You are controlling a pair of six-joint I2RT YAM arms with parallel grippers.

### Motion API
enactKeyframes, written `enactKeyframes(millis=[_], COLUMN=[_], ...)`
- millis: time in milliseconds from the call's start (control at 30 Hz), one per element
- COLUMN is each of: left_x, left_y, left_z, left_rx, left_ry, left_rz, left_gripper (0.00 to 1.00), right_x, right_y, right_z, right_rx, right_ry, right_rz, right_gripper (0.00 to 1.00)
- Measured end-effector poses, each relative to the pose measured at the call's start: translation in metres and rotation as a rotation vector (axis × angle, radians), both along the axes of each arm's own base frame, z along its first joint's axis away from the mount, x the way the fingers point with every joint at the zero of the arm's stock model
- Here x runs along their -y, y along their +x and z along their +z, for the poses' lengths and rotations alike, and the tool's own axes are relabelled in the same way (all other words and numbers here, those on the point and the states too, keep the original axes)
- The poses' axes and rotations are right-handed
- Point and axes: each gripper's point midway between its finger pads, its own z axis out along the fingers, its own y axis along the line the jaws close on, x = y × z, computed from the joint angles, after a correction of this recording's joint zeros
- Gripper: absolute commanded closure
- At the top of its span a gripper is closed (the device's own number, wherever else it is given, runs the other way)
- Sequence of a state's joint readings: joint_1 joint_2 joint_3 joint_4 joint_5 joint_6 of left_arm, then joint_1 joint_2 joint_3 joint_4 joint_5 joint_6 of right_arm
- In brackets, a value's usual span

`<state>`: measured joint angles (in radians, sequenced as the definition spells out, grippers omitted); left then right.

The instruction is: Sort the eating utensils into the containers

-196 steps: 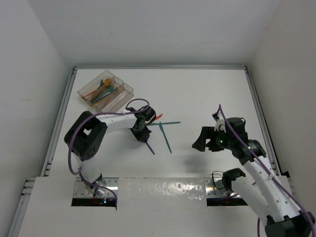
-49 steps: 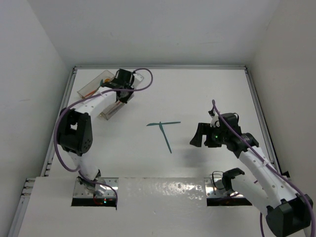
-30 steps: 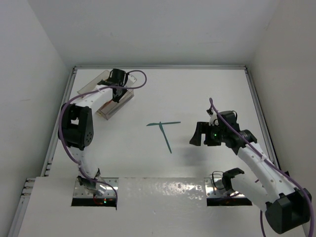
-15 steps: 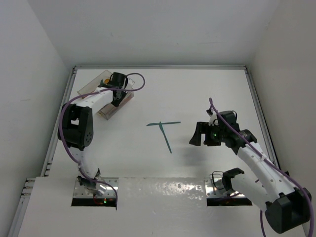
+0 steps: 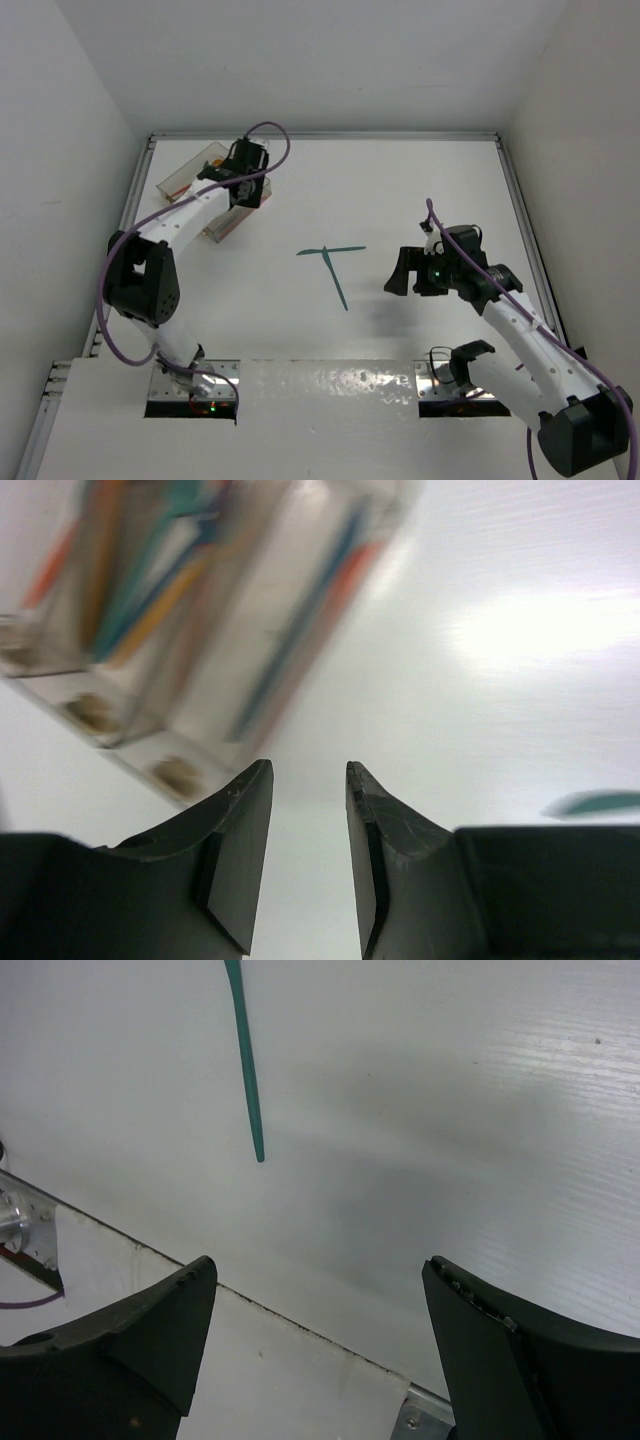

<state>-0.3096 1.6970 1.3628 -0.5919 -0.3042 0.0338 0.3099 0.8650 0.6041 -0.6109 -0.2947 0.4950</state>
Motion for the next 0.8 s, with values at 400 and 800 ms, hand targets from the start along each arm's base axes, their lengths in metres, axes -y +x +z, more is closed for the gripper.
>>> enactKeyframes(millis=[400,800], left_x=[0.194,0.247], left_y=[-0.105,-0.171], left_z=[-0.023,-0.099], left_rx=[-0.131,-0.313], left_ry=[-0.386,-0.456], left_rz=[0.023,0.278], left_gripper=[0.68,0.63], right_x=[0.004,0.007], right_y=[-0.003,-0.012], right_z=[0.004,0.013], right_rx=[0.018,0.057], right_ry=[-0.008,0.002], right_rz=[-0.013,-0.009], right_gripper=[0.17,0.17])
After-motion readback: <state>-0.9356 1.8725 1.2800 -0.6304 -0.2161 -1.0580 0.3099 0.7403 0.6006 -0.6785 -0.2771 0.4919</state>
